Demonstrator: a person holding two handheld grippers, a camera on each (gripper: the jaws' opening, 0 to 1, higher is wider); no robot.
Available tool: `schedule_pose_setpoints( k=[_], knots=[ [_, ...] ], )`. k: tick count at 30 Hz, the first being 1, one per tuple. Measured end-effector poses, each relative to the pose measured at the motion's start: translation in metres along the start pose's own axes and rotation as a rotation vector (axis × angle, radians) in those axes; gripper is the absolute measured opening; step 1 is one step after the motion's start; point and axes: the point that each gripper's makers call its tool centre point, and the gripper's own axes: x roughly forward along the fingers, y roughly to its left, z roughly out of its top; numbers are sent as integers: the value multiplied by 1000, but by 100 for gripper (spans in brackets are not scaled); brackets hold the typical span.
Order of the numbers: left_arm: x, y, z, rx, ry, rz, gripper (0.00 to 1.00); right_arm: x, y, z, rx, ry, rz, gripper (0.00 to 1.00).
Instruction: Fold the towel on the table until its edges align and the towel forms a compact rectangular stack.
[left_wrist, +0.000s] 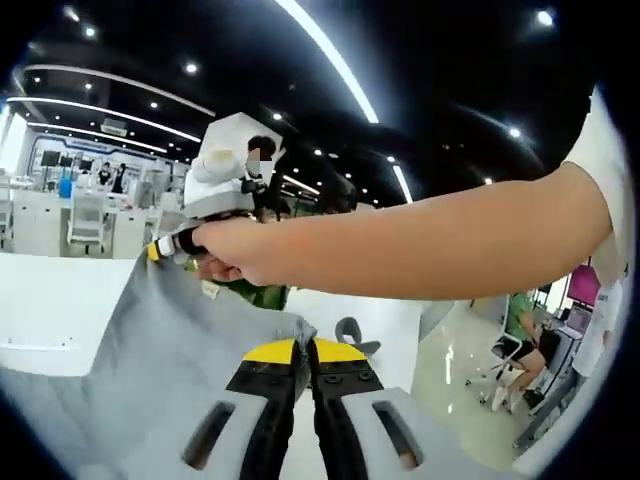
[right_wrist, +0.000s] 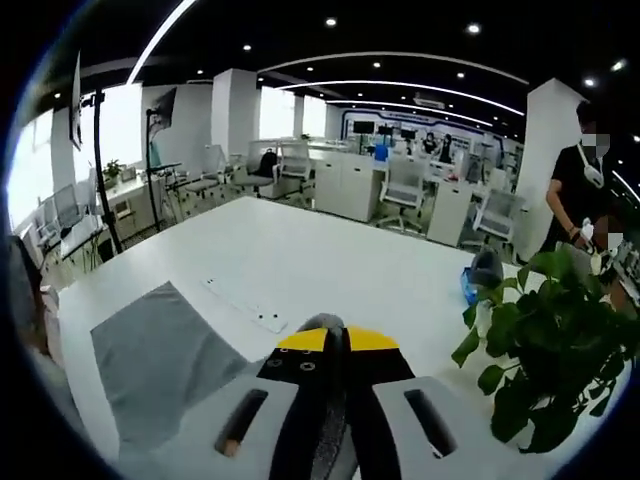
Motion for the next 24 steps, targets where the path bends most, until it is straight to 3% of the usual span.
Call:
schedule_pose_setpoints(
  k=[14,17,24],
  knots=[
    [-86,60,40,20,-86,95,4,16,45,27,71,84,-17,2],
    [-103,75,45,23,-100,119,4,16,60,31,102,102,-17,2],
    [-140,103,51,22,-124,161,4,31,95,51,85,106,-7,2]
  ],
)
